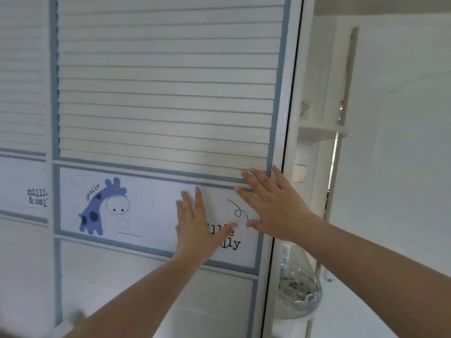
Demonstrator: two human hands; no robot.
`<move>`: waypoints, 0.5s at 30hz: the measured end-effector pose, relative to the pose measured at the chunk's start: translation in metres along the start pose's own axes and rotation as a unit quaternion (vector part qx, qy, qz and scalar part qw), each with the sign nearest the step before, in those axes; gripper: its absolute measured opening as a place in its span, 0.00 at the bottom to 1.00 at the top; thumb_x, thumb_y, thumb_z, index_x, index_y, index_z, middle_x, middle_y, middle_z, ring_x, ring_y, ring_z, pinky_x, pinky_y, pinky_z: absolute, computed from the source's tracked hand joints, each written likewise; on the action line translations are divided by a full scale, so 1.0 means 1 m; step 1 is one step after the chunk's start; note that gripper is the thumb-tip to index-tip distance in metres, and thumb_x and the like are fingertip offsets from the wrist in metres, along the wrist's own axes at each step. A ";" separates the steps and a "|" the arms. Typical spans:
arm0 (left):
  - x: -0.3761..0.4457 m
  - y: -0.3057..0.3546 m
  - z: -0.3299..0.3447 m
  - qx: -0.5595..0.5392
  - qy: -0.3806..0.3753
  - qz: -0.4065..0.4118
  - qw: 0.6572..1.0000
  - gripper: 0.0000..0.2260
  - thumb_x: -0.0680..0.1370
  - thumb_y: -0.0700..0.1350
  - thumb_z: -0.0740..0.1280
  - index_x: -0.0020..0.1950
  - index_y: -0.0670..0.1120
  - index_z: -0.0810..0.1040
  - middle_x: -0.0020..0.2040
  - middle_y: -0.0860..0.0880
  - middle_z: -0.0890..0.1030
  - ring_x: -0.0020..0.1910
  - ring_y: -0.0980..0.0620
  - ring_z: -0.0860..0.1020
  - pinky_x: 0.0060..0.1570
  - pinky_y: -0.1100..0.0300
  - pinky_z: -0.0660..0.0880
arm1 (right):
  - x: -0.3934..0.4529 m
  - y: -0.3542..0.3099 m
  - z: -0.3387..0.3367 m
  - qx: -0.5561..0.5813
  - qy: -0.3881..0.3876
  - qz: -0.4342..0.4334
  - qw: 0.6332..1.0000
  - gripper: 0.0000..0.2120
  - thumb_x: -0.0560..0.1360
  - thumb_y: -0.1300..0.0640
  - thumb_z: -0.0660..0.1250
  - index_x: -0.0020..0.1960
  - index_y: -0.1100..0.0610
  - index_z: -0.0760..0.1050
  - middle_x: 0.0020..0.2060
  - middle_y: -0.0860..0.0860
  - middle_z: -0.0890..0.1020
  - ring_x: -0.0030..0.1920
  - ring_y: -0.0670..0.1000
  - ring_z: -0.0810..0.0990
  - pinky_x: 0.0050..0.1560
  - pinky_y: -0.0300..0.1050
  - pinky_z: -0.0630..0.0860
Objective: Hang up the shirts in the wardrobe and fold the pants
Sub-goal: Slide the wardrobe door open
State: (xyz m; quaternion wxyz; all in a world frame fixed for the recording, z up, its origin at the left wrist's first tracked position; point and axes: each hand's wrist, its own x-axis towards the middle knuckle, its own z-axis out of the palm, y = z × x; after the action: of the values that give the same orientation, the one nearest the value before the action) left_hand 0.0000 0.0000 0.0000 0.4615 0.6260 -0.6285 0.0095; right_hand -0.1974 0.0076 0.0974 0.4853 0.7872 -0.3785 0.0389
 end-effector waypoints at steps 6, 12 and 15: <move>0.016 -0.011 -0.002 -0.066 0.052 -0.054 0.995 0.57 0.59 0.77 0.56 0.77 0.52 0.33 0.78 0.46 0.38 0.77 0.43 0.37 0.73 0.43 0.43 | 0.017 -0.007 0.020 -0.018 0.024 0.005 1.000 0.39 0.75 0.31 0.47 0.77 0.51 0.40 0.76 0.58 0.40 0.76 0.59 0.39 0.64 0.75 0.30; 0.020 -0.031 -0.012 -0.071 0.086 -0.058 0.992 0.53 0.64 0.72 0.61 0.77 0.51 0.36 0.79 0.45 0.39 0.77 0.42 0.38 0.73 0.47 0.40 | 0.026 -0.018 0.027 -0.016 0.044 0.025 0.999 0.39 0.75 0.31 0.48 0.77 0.50 0.41 0.76 0.58 0.37 0.76 0.58 0.36 0.59 0.78 0.28; 0.021 -0.033 -0.016 -0.069 0.082 -0.066 0.992 0.54 0.63 0.73 0.60 0.77 0.51 0.36 0.78 0.46 0.38 0.77 0.42 0.38 0.73 0.47 0.40 | 0.032 -0.020 0.029 -0.012 0.049 0.017 0.999 0.38 0.75 0.32 0.48 0.77 0.50 0.40 0.76 0.58 0.36 0.75 0.58 0.35 0.58 0.78 0.26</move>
State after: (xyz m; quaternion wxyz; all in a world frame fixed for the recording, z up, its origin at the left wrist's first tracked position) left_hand 0.0395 -0.0137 0.0030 0.5533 0.6300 -0.5448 -0.0126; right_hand -0.1706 -0.0283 0.0813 0.5117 0.7721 -0.3678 0.0816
